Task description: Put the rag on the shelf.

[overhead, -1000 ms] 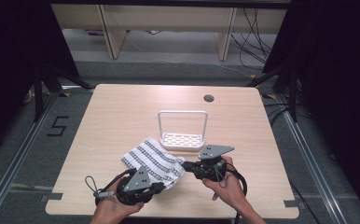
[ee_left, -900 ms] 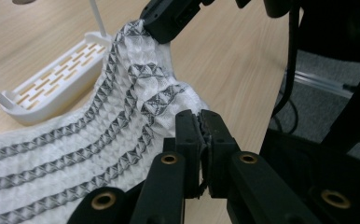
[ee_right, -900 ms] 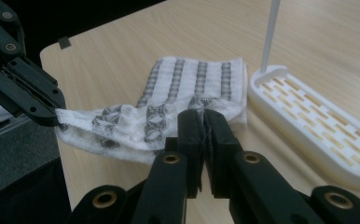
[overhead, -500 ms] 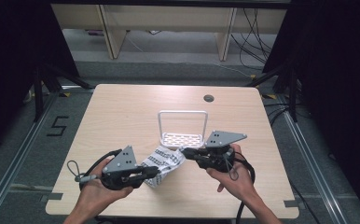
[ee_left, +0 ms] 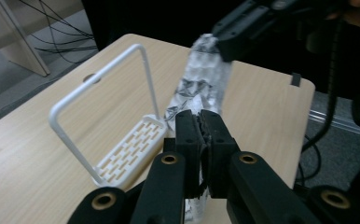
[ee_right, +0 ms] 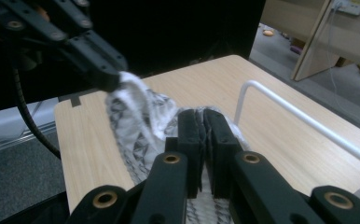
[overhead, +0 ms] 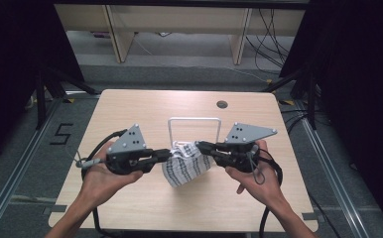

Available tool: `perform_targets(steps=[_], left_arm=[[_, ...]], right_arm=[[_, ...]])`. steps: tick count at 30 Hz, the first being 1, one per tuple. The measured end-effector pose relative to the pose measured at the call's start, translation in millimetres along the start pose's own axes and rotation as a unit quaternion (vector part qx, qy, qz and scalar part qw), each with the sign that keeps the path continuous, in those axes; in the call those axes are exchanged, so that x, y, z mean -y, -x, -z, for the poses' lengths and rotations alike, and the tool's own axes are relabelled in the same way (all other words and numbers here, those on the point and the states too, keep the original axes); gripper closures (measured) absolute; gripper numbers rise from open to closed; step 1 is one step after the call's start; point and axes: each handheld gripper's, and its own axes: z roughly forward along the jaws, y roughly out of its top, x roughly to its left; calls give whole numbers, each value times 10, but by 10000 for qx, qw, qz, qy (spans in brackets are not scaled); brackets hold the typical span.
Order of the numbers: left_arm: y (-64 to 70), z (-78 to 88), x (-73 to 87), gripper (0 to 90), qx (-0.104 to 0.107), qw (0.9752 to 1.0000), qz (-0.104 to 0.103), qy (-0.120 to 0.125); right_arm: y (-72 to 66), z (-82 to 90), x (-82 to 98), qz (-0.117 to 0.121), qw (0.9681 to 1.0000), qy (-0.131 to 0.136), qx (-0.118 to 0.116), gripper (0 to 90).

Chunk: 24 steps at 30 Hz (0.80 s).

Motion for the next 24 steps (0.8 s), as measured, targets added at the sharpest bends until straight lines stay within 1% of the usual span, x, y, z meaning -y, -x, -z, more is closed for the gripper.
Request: perform_targets(steps=[1, 2, 3, 4, 5, 7, 8, 9, 10, 11, 12, 13, 14, 15, 16, 17, 18, 19, 20, 21, 22, 23, 24], left_arm=[[-43, -18, -28, 863, -30, 10000, 60, 33], [-82, -36, -55, 863, -58, 9998, 137, 94], [-128, -52, -88, 863, -104, 9997, 160, 125], [-156, -57, -113, 863, -142, 9996, 179, 152], [-156, -57, -113, 863, -142, 9996, 179, 152], [-228, -51, -199, 863, -268, 9992, 186, 239], [-228, -51, -199, 864, -268, 9992, 186, 239], [-249, -48, -240, 864, -315, 9989, 191, 286], [-273, -40, -303, 864, -375, 9986, 178, 333], [-273, -40, -303, 864, -375, 9986, 178, 333], [-290, -31, -353, 864, -416, 9984, 142, 353], [-306, -26, -419, 864, -469, 9980, 121, 397], [-320, -24, -463, 864, -498, 9978, 104, 423], [-320, -24, -463, 864, -498, 9978, 104, 423], [-329, -25, -496, 864, -532, 9975, 102, 452], [-341, -29, -524, 864, -554, 9973, 98, 471], [-356, -33, -551, 864, -576, 9972, 87, 470], [-371, -39, -573, 864, -595, 9970, 89, 480], [-392, -51, -590, 864, -608, 9968, 95, 503], [-434, -66, -620, 864, -684, 9963, 142, 502], [-434, -66, -620, 864, -684, 9963, 142, 502], [-472, -91, -644, 864, -718, 9960, 168, 505], [-472, -91, -644, 864, -718, 9960, 168, 505]], right_arm=[[-10, 1, -7, -51, 10000, 42, 60, 868], [11, 13, -24, -29, 10000, 19, 27, 868], [41, 29, -49, 30, 9999, 39, 118, 868], [43, 32, -57, -53, 9999, 35, 102, 868], [43, 32, -57, -53, 9999, 35, 102, 868], [111, 37, -110, -18, 9997, 146, 176, 868], [111, 37, -110, -18, 9997, 146, 176, 868], [115, 40, -122, -90, 9997, 167, 182, 868], [151, 50, -176, -75, 9994, 238, 244, 868], [151, 50, -176, -75, 9994, 238, 244, 868], [158, 52, -197, -110, 9993, 257, 230, 869], [179, 54, -264, -85, 9989, 369, 263, 869], [183, 63, -287, -71, 9988, 368, 323, 869], [183, 63, -287, -71, 9988, 368, 323, 869], [201, 64, -323, -36, 9987, 396, 333, 869], [209, 71, -349, -7, 9982, 420, 426, 869], [211, 70, -367, -117, 9983, 415, 389, 869], [235, 71, -389, 9, 9982, 428, 415, 868], [237, 70, -399, -80, 9983, 404, 423, 869], [276, 59, -414, -79, 9981, 438, 422, 869], [276, 59, -414, -79, 9981, 438, 422, 869], [301, 54, -425, -89, 9979, 450, 447, 868], [313, 59, -430, -77, 9978, 434, 493, 869]])
